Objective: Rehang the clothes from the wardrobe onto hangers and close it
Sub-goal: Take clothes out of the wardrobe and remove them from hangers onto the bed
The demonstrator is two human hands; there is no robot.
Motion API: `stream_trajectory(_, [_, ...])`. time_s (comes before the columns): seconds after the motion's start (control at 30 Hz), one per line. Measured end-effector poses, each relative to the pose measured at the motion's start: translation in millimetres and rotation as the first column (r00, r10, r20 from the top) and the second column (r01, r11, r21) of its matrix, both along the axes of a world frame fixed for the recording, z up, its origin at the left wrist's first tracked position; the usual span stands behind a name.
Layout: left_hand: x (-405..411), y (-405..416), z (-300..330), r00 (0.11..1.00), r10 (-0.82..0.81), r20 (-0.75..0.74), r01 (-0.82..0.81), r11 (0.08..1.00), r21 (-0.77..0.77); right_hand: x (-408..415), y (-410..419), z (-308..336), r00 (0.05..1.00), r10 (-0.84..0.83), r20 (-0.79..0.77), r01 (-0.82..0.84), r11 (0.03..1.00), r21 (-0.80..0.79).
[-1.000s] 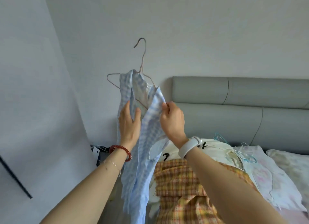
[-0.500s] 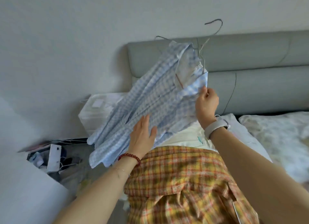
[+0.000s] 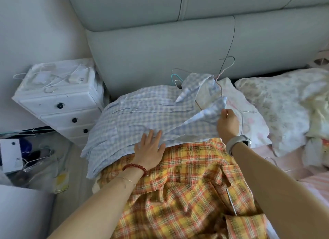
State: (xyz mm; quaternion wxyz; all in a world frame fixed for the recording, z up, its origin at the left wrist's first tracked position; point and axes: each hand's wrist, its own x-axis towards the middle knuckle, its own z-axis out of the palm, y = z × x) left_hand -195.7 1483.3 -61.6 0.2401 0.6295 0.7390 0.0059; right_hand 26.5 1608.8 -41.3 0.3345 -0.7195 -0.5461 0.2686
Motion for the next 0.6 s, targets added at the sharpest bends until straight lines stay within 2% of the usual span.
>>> stream_trajectory(0.17, [0.3,7.9,-16.7,0.999,-0.031,0.006,0.032,0.983,-0.182,2.0,-0.8,-23.2,0.968,0.212,0.131,-0.156,0.925,-0.346])
stream_trajectory(0.23, [-2.7,12.8,-16.6,0.999,-0.045,0.026,0.050,0.971,-0.232,-1.7,-7.9,-29.6,0.955,0.268,0.128,-0.202,0.903,-0.380])
stream_trajectory(0.3, [-7.5,13.0,-11.4,0.996,-0.048,0.068,0.062,0.974,-0.217,-7.6,-16.1,-30.3,0.951,0.277,0.135,-0.215,0.911,-0.352])
stream_trajectory(0.37, [-13.3,7.2,-2.5,0.996,-0.058,0.063,0.063,0.995,-0.081,-14.8,-26.8,-23.7,0.936,0.271,0.226,-0.198,0.933,-0.300])
stream_trajectory(0.47, [-24.7,-10.8,18.0,0.998,-0.027,-0.065,0.039,0.979,0.201,-28.2,-49.6,-4.1,0.905,0.287,0.314,-0.243,0.955,-0.172])
stream_trajectory(0.53, [-29.8,-34.0,33.8,0.999,0.026,-0.030,-0.013,0.926,0.378,-39.4,-74.8,11.0,0.921,0.289,0.262,-0.272,0.957,-0.098])
stream_trajectory(0.6, [-30.0,-69.3,48.0,0.995,0.082,0.055,-0.098,0.856,0.507,-52.0,-111.1,23.5,0.942,0.294,0.159,-0.283,0.955,-0.091])
